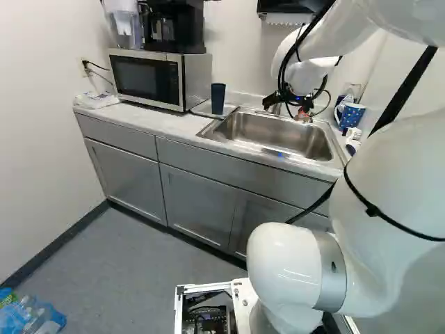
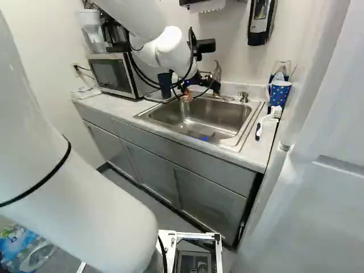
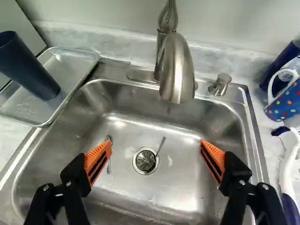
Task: Rinse the cup and place it in the tray
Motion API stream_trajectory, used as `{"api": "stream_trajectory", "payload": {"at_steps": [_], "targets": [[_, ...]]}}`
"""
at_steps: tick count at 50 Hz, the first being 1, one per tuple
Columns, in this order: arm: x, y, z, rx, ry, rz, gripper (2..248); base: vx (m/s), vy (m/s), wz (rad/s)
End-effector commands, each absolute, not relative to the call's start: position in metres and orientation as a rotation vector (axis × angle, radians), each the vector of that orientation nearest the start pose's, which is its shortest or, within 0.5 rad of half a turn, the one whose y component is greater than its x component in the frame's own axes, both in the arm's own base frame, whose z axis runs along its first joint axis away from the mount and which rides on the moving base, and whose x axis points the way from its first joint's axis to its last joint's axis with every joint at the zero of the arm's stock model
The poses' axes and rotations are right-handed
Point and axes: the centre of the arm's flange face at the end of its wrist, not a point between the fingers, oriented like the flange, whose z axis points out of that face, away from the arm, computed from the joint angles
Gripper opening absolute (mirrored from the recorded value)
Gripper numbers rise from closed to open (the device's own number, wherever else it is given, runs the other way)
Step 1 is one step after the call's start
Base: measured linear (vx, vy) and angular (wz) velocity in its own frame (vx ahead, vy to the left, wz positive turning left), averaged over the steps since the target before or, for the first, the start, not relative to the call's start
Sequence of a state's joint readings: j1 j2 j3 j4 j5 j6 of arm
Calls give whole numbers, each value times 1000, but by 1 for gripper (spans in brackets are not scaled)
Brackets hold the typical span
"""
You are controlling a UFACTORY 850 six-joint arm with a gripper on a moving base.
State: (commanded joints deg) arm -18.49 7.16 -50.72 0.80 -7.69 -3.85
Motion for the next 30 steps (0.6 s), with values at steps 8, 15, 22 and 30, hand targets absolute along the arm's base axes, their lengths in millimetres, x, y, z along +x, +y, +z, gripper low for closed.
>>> {"api": "stream_trajectory", "payload": {"at_steps": [8, 15, 22, 30], "targets": [[437, -146, 594, -2970, 401, -1379, 247, 1, 57, 11], [437, -146, 594, -2970, 401, -1379, 247, -29, 75, 12], [437, -146, 594, -2970, 401, -1379, 247, -49, 79, 2], [437, -146, 594, -2970, 401, -1379, 247, -52, 90, 4]]}}
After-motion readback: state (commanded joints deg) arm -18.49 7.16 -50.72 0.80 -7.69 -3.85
